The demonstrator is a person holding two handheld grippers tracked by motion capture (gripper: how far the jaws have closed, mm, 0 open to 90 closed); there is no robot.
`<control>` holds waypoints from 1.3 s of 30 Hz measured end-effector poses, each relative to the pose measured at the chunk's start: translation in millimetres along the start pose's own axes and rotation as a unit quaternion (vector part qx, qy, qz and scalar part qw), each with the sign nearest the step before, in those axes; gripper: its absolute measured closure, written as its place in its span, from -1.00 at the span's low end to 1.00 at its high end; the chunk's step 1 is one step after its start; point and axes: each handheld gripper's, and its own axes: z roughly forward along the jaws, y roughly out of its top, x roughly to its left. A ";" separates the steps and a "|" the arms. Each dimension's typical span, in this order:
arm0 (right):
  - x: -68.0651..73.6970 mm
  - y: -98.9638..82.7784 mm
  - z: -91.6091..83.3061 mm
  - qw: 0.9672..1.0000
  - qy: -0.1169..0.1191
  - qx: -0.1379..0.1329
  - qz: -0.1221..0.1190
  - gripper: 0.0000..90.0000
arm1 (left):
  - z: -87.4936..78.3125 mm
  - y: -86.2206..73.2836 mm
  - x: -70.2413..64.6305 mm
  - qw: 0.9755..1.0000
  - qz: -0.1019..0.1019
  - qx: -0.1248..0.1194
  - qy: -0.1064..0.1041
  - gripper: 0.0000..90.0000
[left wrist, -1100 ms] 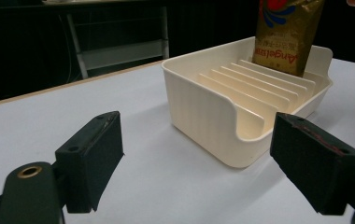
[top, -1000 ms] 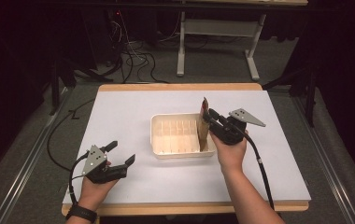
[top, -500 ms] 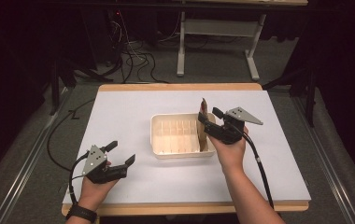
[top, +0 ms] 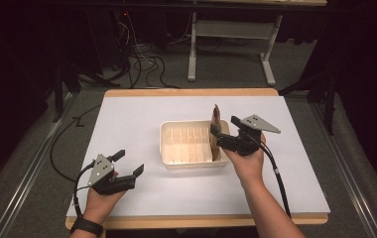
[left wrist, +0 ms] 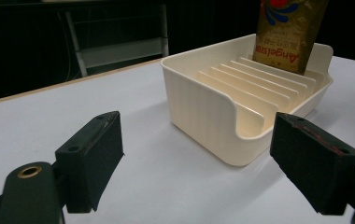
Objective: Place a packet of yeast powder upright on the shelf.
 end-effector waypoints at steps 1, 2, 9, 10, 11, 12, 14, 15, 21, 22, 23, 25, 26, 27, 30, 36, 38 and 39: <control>-0.5 -0.1 -2.8 1.000 0.000 0.001 -0.002 -0.66 | 0.1 -0.1 0.0 1.000 0.000 0.000 0.000 -0.61; -1.5 -0.2 -6.6 1.000 0.001 0.002 -0.004 -0.66 | 0.3 -0.2 0.1 1.000 0.000 0.000 0.000 -0.61; -13.7 -4.1 -33.8 1.000 -0.005 0.005 -0.014 -0.65 | 0.3 -0.5 -0.1 1.000 -0.001 0.002 0.001 -0.61; -16.4 -5.3 -38.1 1.000 -0.006 0.006 -0.015 -0.65 | 0.5 -0.5 -0.2 1.000 -0.001 0.003 0.001 -0.61; -19.0 -6.7 -42.5 1.000 -0.010 0.009 -0.016 -0.65 | 0.8 -0.6 -0.5 1.000 -0.001 0.003 0.001 -0.61; -22.0 -8.4 -46.8 1.000 -0.012 0.009 -0.019 -0.65 | 1.1 -0.6 -0.8 1.000 -0.001 0.003 0.001 -0.61; -28.7 -12.5 -55.6 1.000 -0.017 0.012 -0.023 -0.61 | 1.7 -0.8 -1.2 1.000 0.000 0.005 0.001 -0.61; -32.1 -14.8 -60.0 0.999 -0.021 0.017 -0.022 -0.58 | 2.1 -0.9 -1.4 1.000 0.001 0.006 0.001 -0.61; -52.4 -31.3 -85.1 0.998 -0.045 0.033 -0.031 -0.54 | 4.8 -1.3 -3.4 1.000 0.002 0.009 -0.001 -0.61; -55.4 -34.2 -89.3 0.998 -0.049 0.035 -0.029 -0.54 | 5.1 -1.3 -3.7 1.000 0.003 0.008 -0.001 -0.61; -57.8 -36.3 -92.6 0.998 -0.052 0.036 -0.030 -0.54 | 5.2 -1.4 -3.9 1.000 0.003 0.010 -0.002 -0.61; -63.7 -41.7 -101.1 0.997 -0.061 0.037 -0.029 -0.54 | 5.9 -2.0 -4.2 1.000 0.003 0.011 -0.001 -0.61; -67.0 -45.2 -105.9 0.997 -0.064 0.032 -0.029 -0.54 | 6.3 -2.2 -4.3 1.000 0.002 0.012 -0.002 -0.61; -69.6 -47.7 -109.8 0.997 -0.067 0.031 -0.029 -0.54 | 7.0 -2.5 -4.6 1.000 0.001 0.012 -0.001 -0.61; -74.7 -59.3 -119.0 0.996 -0.085 0.019 -0.024 -0.54 | 9.4 -3.2 -6.0 1.000 0.003 0.017 -0.002 -0.61; -82.8 -92.6 -119.1 0.990 -0.120 0.047 -0.050 -0.51 | 15.6 -3.6 -10.7 1.000 0.011 0.025 -0.004 -0.61; -88.8 -93.9 -118.2 0.992 -0.112 0.052 -0.026 -0.53 | 16.2 -3.3 -11.5 1.000 0.010 0.025 -0.003 -0.62; -90.6 -93.8 -118.2 0.992 -0.111 0.051 -0.018 -0.54 | 16.2 -3.1 -11.9 1.000 0.010 0.024 -0.003 -0.62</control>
